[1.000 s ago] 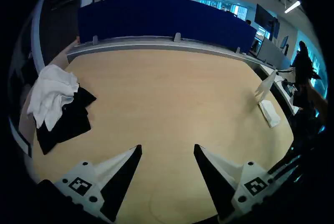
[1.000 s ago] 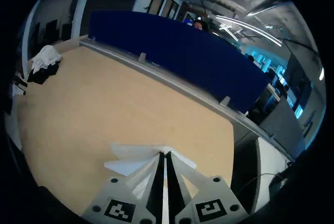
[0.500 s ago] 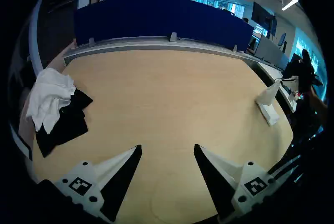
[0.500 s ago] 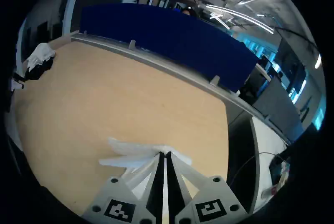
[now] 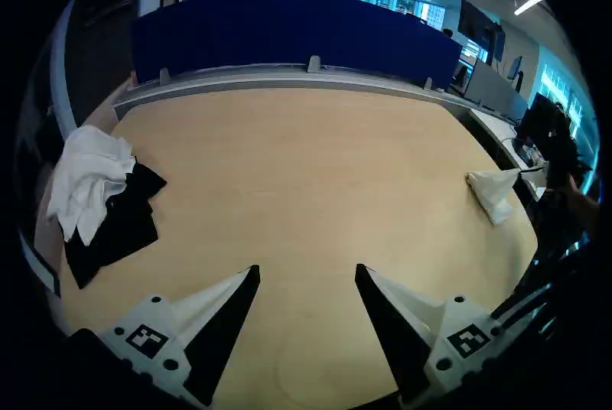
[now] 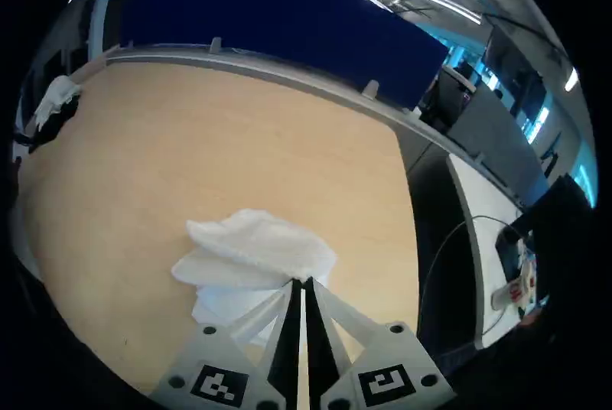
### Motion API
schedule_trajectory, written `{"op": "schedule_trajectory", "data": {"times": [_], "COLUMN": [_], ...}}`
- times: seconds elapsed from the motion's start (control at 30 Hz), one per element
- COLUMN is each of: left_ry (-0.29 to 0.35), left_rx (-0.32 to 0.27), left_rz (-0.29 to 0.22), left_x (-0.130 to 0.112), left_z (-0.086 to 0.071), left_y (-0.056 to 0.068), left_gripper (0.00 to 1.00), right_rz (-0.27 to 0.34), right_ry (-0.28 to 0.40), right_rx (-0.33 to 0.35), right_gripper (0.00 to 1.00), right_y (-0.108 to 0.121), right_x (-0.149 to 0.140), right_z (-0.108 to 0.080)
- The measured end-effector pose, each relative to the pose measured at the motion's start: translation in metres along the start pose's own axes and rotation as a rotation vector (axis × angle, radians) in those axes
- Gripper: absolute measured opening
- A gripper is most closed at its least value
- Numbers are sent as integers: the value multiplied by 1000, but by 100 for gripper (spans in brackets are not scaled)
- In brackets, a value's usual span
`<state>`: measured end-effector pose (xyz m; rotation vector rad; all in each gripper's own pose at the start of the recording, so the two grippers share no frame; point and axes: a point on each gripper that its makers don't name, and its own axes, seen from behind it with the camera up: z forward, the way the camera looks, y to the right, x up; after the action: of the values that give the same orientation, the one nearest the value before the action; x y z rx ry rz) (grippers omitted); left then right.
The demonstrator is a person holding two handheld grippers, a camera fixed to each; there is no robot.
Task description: Fold towel
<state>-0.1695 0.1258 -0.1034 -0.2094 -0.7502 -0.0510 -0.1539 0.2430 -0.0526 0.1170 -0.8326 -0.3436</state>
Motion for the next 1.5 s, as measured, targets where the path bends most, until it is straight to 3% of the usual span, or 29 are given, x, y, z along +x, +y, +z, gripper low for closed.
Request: {"op": "schedule_trajectory", "data": {"times": [0.37, 0.93, 1.5], "left_ry": [-7, -13, -14], "left_rx": [6, 18, 13], "left_rz": [7, 14, 26], "left_x": [-3, -7, -6], "left_z": [0, -1, 0], "left_y": [0, -3, 1], "left_gripper": [92, 92, 92], "right_rz": [44, 98, 116], "right_ry": [-71, -229, -281], "right_rx": [-28, -69, -82], "right_gripper": [3, 3, 5], "right_y": [7, 0, -5], "right_x": [-39, -103, -124], "right_z": [9, 39, 50]}}
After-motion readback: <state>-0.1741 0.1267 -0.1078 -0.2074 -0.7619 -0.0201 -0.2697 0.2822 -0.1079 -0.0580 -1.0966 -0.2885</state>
